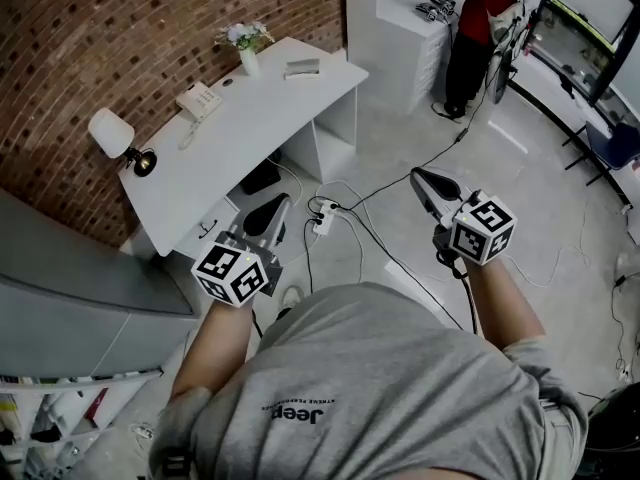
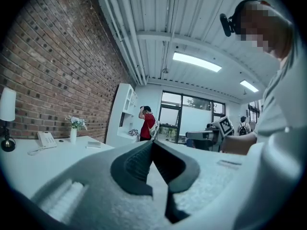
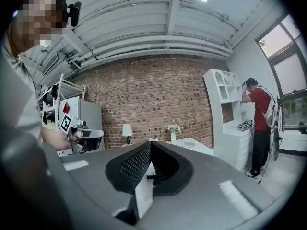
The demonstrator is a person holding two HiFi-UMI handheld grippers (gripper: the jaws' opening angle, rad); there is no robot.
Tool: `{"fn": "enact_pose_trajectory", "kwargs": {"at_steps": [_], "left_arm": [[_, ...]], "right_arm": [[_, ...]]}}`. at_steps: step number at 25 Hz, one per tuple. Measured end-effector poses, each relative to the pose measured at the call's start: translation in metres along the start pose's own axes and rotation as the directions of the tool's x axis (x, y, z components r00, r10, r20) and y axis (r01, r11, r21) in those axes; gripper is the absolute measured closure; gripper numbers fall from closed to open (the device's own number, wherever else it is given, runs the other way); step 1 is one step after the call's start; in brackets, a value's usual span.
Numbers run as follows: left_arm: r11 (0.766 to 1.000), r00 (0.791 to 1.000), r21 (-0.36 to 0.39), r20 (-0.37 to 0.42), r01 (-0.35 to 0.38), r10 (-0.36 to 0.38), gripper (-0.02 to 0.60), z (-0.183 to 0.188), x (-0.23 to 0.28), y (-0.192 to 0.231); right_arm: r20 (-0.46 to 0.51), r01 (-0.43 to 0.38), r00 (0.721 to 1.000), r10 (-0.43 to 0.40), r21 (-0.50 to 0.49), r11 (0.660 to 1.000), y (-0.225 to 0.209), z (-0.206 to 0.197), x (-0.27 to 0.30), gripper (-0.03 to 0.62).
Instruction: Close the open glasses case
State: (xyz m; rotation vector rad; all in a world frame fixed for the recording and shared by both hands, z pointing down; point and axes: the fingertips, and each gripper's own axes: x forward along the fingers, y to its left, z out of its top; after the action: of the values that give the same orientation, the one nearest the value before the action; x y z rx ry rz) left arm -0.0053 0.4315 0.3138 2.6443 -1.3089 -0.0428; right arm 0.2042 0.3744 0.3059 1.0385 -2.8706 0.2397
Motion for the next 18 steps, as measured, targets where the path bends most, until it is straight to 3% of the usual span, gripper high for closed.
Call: {"fn": "enact_pose_trajectory", "kwargs": {"at_steps": [6,11,18], "left_arm": [[0.998,0.998,-0.010,-0.008,0.062,-0.062,0.583,-0.002,0.035,0.068],[0.992,0.992,0.001,-0.012,0.126,-0.126,0.583,0.008,0.071,0.174],[0.979,0.980,0.042,-0.025,0.197,-0.197,0.583,0.056,0.117,0.311]], "right_arm": [[0.002,0.021,1.000,-0.021,-0.001,1.000,-0.017,0.003,0.066,0.585],[0.046,0.074,0.996,-0.073,-0.020,0.997,-0.037,0.020,0.159,0.585],[0.088,0.112,0.990,-0.110,-0.010,0.994,-0.054,0.061,0.295,0.585]]}}
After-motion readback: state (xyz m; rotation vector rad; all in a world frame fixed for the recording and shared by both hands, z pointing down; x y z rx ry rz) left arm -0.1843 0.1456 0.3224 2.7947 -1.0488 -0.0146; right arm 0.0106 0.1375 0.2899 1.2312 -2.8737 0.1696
